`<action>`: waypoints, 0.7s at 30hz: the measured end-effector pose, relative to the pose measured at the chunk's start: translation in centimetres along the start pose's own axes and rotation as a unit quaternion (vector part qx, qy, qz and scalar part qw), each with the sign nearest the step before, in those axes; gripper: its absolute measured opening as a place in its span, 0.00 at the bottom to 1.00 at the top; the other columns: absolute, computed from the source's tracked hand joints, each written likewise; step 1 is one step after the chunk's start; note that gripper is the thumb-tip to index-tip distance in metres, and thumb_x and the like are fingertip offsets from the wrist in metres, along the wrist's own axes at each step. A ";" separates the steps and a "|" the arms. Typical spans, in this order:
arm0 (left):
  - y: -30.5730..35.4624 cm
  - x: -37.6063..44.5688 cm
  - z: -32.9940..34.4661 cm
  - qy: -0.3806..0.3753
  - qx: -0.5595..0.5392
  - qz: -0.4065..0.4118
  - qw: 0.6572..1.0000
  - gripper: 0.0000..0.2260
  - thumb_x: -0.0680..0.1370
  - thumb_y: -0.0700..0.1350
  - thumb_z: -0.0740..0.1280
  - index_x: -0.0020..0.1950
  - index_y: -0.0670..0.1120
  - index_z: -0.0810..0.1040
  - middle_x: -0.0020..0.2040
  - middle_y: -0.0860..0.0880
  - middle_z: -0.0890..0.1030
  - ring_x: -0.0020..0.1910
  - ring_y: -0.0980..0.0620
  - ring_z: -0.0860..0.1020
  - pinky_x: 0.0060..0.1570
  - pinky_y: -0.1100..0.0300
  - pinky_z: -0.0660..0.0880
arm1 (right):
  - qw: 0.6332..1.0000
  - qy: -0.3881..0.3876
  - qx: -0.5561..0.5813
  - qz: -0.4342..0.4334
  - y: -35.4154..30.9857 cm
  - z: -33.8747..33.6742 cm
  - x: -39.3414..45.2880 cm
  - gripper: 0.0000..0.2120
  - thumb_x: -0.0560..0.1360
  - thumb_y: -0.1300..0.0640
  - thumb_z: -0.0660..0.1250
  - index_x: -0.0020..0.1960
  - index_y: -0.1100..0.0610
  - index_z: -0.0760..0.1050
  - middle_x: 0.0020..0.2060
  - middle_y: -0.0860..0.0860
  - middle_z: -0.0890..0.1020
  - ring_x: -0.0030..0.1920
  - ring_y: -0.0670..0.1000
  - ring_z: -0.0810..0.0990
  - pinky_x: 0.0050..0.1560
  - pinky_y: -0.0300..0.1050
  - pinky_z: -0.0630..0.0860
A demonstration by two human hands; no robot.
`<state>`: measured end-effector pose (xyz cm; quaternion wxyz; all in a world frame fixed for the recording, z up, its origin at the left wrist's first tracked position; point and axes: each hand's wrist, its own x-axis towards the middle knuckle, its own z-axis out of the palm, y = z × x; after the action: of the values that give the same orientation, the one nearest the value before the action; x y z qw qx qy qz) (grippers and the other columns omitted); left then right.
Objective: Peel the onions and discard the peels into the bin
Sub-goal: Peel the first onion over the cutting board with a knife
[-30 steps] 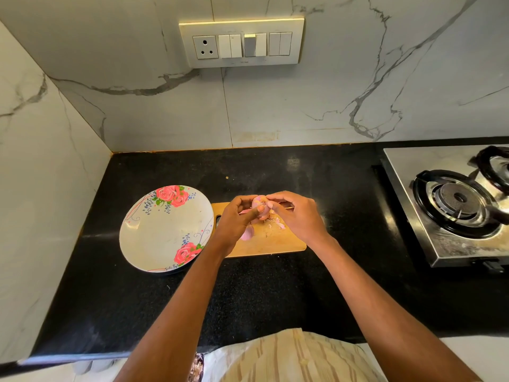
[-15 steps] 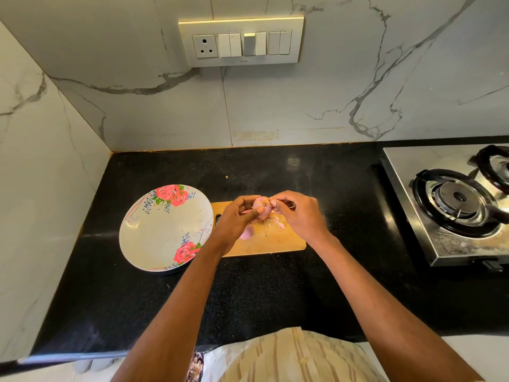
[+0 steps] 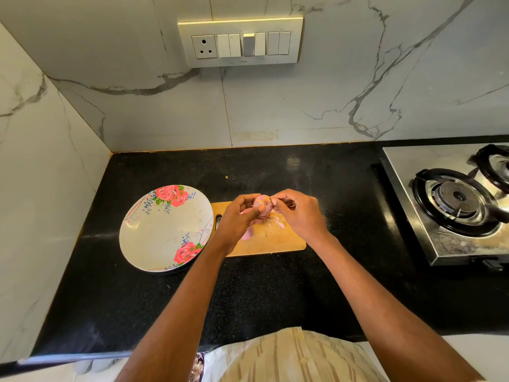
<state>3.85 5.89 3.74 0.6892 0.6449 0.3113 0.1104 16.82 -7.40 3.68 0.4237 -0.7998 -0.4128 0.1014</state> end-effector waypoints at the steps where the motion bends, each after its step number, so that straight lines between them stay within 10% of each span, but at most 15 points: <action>1: 0.0 0.0 0.0 0.000 -0.006 -0.001 1.000 0.14 0.80 0.45 0.70 0.65 0.50 0.75 0.60 0.51 0.80 0.56 0.54 0.81 0.44 0.68 0.78 | 1.000 -0.002 0.005 0.001 0.0 0.0 0.0 0.05 0.79 0.57 0.71 0.54 0.53 0.84 0.45 0.40 0.83 0.47 0.33 0.80 0.46 0.25 0.73; 21: 0.2 -0.5 0.4 0.020 -0.029 -0.016 0.999 0.13 0.80 0.44 0.69 0.63 0.49 0.73 0.56 0.54 0.79 0.51 0.58 0.81 0.39 0.71 0.77 | 0.998 0.001 0.058 0.041 0.0 0.7 -0.3 0.08 0.79 0.60 0.71 0.55 0.51 0.84 0.46 0.39 0.83 0.50 0.36 0.81 0.49 0.28 0.76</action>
<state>3.70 5.35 4.05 0.7031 0.6169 0.3320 0.1216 16.32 -7.21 3.20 0.4650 -0.7902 -0.3732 0.1416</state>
